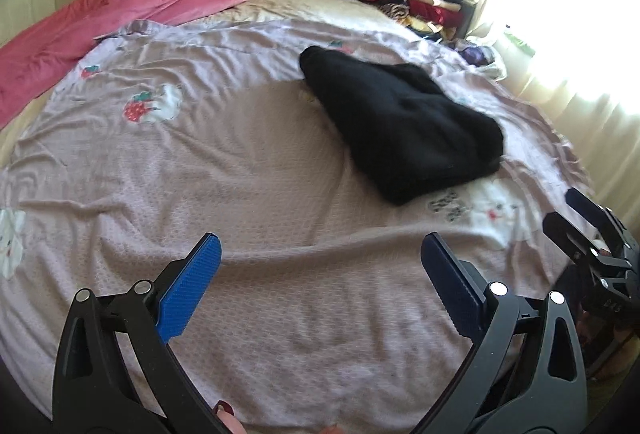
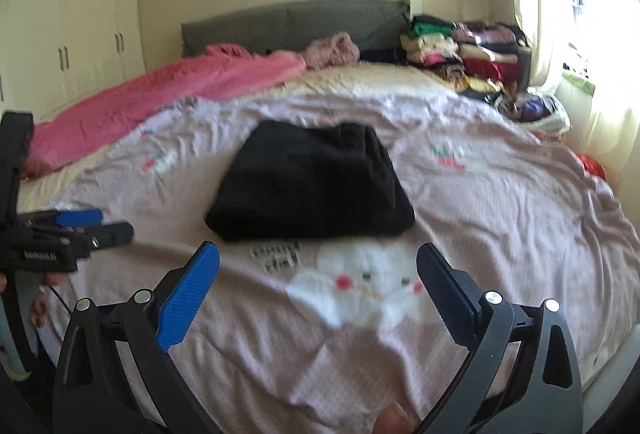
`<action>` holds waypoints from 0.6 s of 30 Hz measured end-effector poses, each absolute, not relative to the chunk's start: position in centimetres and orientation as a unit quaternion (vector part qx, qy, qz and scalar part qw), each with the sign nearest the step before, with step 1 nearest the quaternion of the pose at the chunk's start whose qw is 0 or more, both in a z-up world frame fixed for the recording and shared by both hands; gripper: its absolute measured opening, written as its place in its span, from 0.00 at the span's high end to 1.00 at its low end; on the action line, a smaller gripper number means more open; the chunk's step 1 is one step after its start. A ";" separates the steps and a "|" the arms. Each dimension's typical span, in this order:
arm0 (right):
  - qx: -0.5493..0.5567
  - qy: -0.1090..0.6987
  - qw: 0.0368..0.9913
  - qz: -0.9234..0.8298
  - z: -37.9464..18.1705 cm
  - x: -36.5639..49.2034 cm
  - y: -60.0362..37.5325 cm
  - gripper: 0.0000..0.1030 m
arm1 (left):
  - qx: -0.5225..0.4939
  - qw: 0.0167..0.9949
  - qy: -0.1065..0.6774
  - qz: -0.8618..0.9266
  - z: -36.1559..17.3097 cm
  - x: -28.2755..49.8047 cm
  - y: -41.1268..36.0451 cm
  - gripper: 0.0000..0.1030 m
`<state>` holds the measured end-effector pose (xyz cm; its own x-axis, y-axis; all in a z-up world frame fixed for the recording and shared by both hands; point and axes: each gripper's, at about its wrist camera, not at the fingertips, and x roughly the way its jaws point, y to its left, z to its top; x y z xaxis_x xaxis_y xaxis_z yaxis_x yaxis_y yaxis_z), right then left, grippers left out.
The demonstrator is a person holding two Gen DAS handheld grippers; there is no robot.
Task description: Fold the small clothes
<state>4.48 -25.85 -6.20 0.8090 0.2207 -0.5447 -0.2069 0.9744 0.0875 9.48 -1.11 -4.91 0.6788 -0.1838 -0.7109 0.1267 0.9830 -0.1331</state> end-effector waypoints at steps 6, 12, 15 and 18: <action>0.042 0.292 0.951 0.094 -7.2 5.3 -26.6 0.04 | -0.053 0.917 0.387 -0.079 -5.6 10.1 0.3 0.09; 0.054 0.301 0.947 0.103 -7.5 6.1 -26.9 0.04 | -0.065 0.916 0.387 -0.083 -5.5 10.3 0.9 0.09; 0.051 0.300 0.946 0.107 -7.6 6.1 -26.7 0.04 | -0.064 0.916 0.388 -0.084 -5.5 10.3 0.9 0.09; 0.049 0.300 0.946 0.109 -7.6 6.2 -26.6 0.04 | -0.067 0.916 0.386 -0.087 -5.4 10.3 0.9 0.09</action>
<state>6.16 -26.55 -7.59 0.7960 0.2364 -0.5572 -0.1778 0.9713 0.1582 10.28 0.93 -5.42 0.6876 -0.2109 -0.6947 0.1074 0.9759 -0.1900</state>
